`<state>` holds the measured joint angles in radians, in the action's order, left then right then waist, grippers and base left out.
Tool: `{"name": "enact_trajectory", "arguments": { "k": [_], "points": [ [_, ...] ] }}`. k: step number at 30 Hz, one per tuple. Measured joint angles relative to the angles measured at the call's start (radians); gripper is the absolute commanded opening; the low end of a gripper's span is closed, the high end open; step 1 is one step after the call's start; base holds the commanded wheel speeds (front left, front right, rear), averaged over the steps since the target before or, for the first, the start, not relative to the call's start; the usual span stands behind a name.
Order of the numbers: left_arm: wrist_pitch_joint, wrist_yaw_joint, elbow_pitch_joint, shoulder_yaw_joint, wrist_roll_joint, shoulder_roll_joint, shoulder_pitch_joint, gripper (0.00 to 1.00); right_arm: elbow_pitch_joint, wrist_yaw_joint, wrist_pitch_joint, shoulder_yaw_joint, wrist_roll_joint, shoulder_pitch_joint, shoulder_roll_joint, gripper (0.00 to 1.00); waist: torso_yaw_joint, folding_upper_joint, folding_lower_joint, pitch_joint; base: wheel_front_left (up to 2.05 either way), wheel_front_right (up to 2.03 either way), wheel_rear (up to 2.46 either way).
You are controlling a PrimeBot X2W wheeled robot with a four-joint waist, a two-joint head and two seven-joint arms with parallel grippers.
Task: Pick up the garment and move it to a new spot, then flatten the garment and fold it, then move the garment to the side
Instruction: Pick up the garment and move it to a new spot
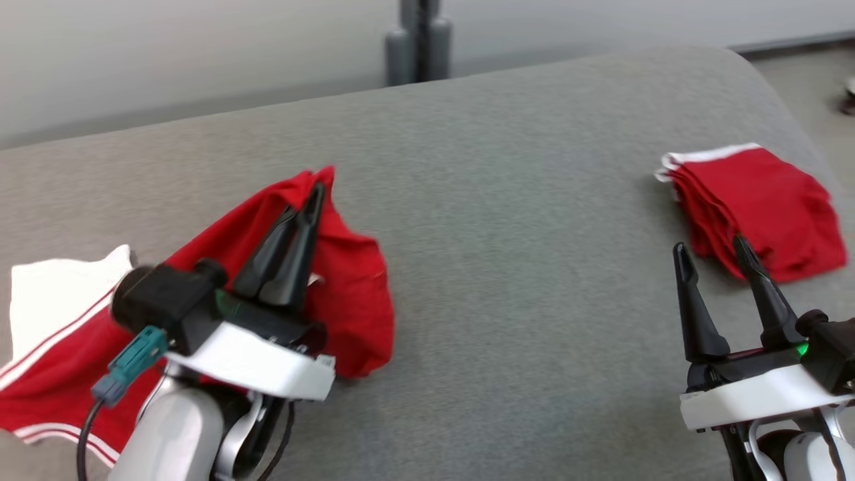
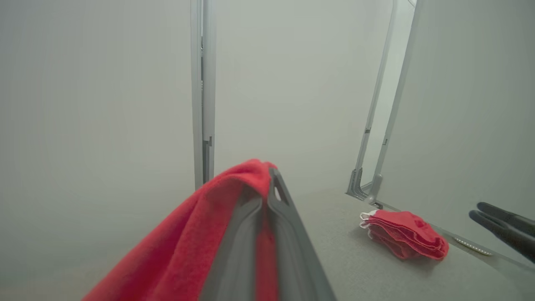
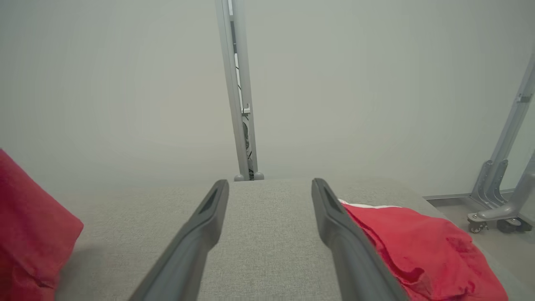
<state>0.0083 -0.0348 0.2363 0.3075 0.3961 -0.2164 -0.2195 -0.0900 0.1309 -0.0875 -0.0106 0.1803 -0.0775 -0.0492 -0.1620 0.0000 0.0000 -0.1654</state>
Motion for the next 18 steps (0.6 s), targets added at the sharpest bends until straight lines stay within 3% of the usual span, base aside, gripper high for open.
{"name": "enact_trajectory", "arguments": {
  "k": [7, 17, 18],
  "points": [
    [0.02, 0.041, -0.079, 0.05, -0.009, 0.026, -0.141, 0.0, 0.022, 0.0, -0.038, -0.019, 0.034, -0.006, 0.0, 1.0, -0.131, 0.0, 0.0, -0.058, 0.0, 0.0, 0.0],
    [0.007, 0.092, -0.363, 0.081, -0.02, 0.019, -0.246, 0.0, 0.075, 0.0, -0.109, -0.061, 0.093, -0.041, -0.001, 1.0, -0.236, 0.0, 0.0, -0.213, 0.0, 0.0, 0.0],
    [0.0, 0.096, -0.386, 0.081, -0.02, 0.018, -0.253, 0.13, 0.081, 0.0, -0.112, -0.063, 0.095, -0.045, -0.001, 1.0, -0.243, 0.0, 0.0, -0.225, 0.0, 0.0, 0.0]
  ]
}}
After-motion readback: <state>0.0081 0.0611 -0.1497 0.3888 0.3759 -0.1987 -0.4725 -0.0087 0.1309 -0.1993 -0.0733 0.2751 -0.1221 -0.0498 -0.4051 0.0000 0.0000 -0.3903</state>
